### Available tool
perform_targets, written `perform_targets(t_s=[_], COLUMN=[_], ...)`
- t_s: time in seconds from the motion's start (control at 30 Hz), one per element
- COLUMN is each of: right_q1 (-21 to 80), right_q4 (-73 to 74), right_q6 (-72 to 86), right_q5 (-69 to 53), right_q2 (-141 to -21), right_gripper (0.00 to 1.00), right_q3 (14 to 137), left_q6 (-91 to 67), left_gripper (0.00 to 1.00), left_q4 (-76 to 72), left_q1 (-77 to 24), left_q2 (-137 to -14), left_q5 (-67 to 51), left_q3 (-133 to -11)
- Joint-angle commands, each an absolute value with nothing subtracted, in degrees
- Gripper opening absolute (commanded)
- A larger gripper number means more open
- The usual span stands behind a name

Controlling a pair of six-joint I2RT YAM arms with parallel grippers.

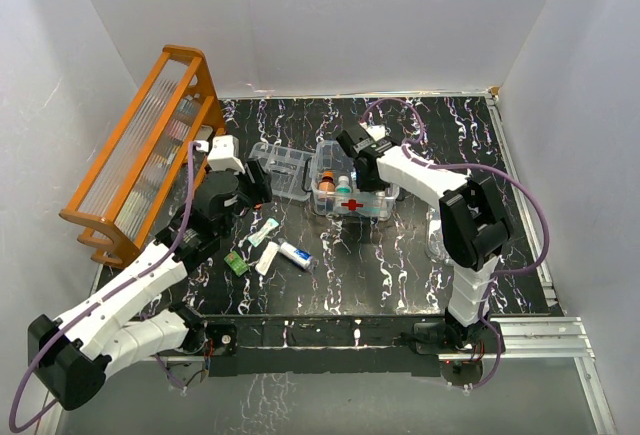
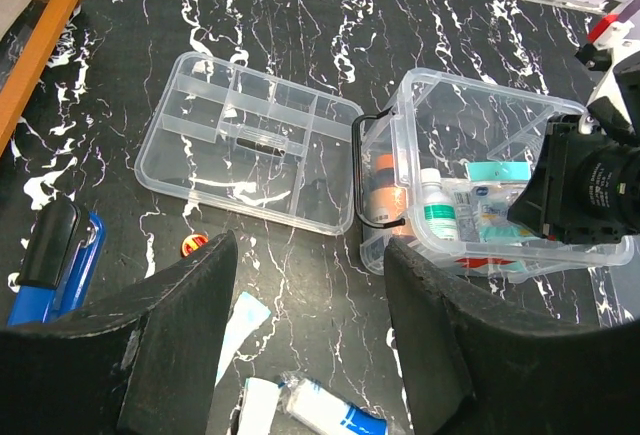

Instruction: Organize the medicine kit

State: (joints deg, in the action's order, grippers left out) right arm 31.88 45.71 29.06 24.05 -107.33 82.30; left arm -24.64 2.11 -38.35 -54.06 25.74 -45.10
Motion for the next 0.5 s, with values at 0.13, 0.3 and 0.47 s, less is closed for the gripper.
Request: perform_targets(t_s=[0.13, 0.3, 0.47], right_q1=[31.9, 31.85, 31.9], right_q4=[50.06, 51.19, 51.17], right_q6=[31.99, 32.7, 32.92], right_q5=[26.05, 25.9, 25.47], right_q2=[-108.01, -109.25, -109.13], right_gripper=[0.03, 0.08, 0.17], right_q3=[85.84, 86.62, 87.24], left_q6=[-24.43, -24.39, -24.6], left_gripper=[0.59, 0.6, 0.6], left_q4=[0.64, 0.79, 0.86], left_q1=[-38.14, -38.08, -38.11], left_q2=[-54.41, -55.18, -55.19], left_q5=[26.63, 26.42, 26.64], left_q3=[-45.21, -45.51, -45.4])
